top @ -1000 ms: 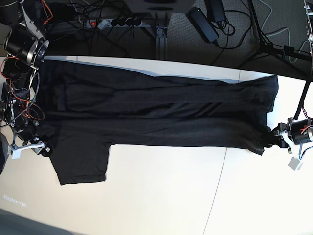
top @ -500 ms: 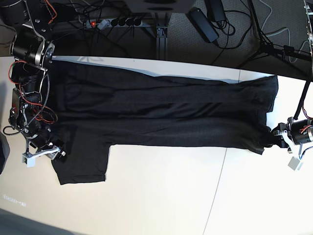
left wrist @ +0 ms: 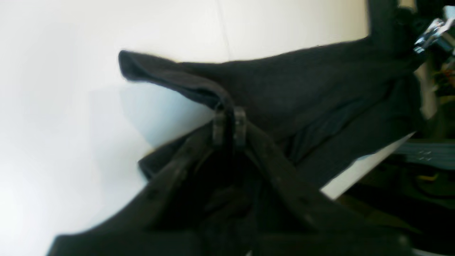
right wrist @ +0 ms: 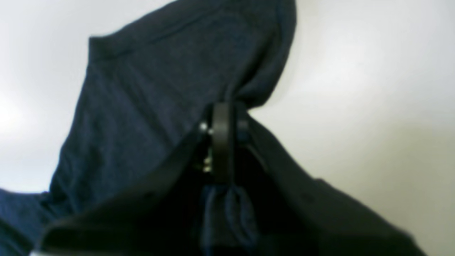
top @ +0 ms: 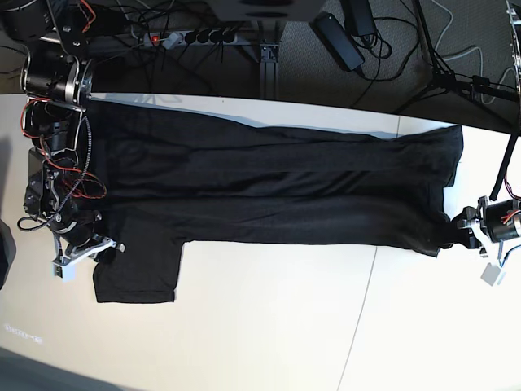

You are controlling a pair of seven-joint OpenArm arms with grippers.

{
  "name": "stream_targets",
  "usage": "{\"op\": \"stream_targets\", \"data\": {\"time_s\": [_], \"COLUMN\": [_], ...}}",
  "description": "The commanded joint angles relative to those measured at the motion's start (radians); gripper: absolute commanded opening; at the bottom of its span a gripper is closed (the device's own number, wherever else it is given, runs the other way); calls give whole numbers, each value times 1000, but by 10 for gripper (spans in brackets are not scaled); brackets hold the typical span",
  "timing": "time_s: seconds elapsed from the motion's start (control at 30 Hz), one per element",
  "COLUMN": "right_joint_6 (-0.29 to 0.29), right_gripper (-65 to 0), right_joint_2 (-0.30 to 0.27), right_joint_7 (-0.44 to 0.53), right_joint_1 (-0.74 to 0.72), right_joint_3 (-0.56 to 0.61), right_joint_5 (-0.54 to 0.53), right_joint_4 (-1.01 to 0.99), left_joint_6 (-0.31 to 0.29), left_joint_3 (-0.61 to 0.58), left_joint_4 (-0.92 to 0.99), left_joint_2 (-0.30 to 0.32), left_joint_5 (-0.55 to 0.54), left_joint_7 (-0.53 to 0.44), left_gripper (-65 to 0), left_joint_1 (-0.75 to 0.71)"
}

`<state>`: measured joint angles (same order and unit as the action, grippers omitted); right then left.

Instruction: Fold the T-shirt properly

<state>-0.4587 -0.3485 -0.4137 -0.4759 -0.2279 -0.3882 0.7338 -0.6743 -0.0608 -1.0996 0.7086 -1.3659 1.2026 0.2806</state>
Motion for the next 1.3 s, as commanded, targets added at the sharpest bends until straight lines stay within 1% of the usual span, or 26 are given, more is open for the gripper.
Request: {"op": "stream_targets", "data": {"time_s": [0.0,0.07,0.13,0.3,0.4,0.53,0.67,0.8,0.9,1.1,1.27], "right_joint_6": [-71,-71,-71,-71,-71,-70,-70,-69,-69,-70,-70], "right_gripper": [-650,-650,-650,-650,-650,-650,-650,-650,-650,-650,-650], "right_joint_2": [-17,-24,-34,-79,-117,-172,-198,-205,-204,-204,-202], "right_joint_7": [12,-7,-55,-213,-255,-266,-265,-265,-274,-292,-301], "right_joint_1": [-26,-24,-25,-22,10,122,239,354,432,562,662], "right_joint_3": [-1,-1,-1,-1,-1,-1,-5,-47,-101,-181,-217], "right_joint_5": [-8,-8,-20,-138,-203,-260,-275,-284,-318,-360,-388], "right_joint_4": [45,103,163,303,383,500,610,727,803,917,995], "left_joint_6": [-24,-24,-24,-24,-24,-24,-24,-24,-24,-24,-24], "left_joint_3": [7,7,7,7,7,7,7,7,7,7,7], "left_joint_4": [-14,-15,-15,-21,-21,-21,-21,-21,-21,-21,-21], "left_joint_2": [27,29,29,46,56,59,59,60,60,60,60], "left_joint_5": [-54,-118,-118,-118,-118,-118,-118,-118,-118,-118,-118], "left_joint_7": [18,83,128,134,134,138,152,159,178,193,194], "left_gripper": [-650,-650,-650,-650,-650,-650,-650,-650,-650,-650,-650], "left_joint_1": [26,26,26,15,3,-24,-40,-46,-51,-52,-51]}}
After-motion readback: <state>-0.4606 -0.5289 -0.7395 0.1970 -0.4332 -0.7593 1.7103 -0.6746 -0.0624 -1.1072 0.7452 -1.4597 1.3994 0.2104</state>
